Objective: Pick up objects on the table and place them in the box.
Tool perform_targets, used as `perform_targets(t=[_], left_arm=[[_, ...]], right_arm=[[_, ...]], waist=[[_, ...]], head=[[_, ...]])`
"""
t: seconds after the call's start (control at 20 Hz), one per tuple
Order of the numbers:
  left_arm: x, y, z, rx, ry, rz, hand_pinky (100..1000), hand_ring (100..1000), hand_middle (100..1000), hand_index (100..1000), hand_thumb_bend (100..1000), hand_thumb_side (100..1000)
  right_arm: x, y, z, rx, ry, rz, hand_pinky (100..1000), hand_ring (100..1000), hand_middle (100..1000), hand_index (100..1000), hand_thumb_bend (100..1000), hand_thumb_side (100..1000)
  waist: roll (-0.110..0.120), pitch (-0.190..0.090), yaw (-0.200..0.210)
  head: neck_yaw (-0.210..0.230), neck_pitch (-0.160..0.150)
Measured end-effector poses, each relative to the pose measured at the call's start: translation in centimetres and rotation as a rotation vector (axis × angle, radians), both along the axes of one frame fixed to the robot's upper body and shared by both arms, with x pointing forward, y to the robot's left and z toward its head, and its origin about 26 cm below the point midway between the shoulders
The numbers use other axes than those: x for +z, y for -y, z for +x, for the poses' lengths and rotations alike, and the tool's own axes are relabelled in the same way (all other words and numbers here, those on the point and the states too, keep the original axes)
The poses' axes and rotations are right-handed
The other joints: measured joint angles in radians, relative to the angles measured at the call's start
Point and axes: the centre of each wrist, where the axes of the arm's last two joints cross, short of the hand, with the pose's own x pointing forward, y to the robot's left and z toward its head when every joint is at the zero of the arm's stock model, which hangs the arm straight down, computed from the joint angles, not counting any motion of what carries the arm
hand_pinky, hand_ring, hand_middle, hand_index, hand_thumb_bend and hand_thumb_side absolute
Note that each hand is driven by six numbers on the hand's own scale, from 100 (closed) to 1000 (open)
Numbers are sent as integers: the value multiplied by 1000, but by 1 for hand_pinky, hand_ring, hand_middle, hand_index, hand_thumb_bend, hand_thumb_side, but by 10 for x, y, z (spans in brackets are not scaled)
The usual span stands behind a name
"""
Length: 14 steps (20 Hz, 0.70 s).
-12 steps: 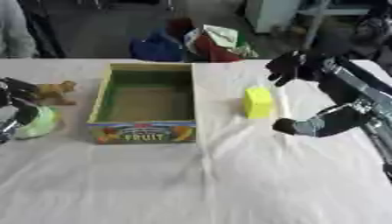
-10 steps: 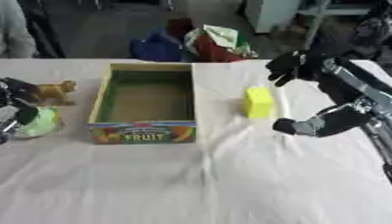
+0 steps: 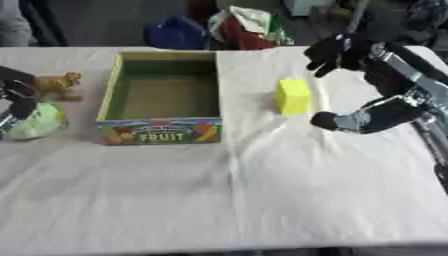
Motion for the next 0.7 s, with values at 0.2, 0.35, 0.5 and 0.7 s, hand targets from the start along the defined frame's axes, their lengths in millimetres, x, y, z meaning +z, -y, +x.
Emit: perform_targets(t=[0.2, 0.35, 0.5, 0.7], left_arm=[[15, -10, 2, 23, 24, 101, 638, 701, 703, 774, 600, 663], [34, -23, 5, 61, 40, 240, 654, 696, 699, 774, 617, 636], [51, -37, 10, 113, 33, 385, 655, 687, 686, 766, 626, 623], [63, -52, 19, 183, 11, 530, 660, 683, 677, 757, 642, 615]], right_arm=[[0, 0, 0, 1, -2, -2, 688, 740, 772, 765, 592, 232], [0, 0, 0, 3, -3, -5, 687, 740, 772, 765, 589, 235], [-1, 1, 0, 2, -6, -6, 687, 739, 771, 765, 587, 237], [-2, 2, 2, -2, -17, -10, 687, 739, 771, 765, 585, 239]], waist=[[0, 2, -4], [3, 2, -6], [4, 1, -9], [7, -3, -12]], head=[[0, 4], [1, 4], [8, 4], [42, 4]])
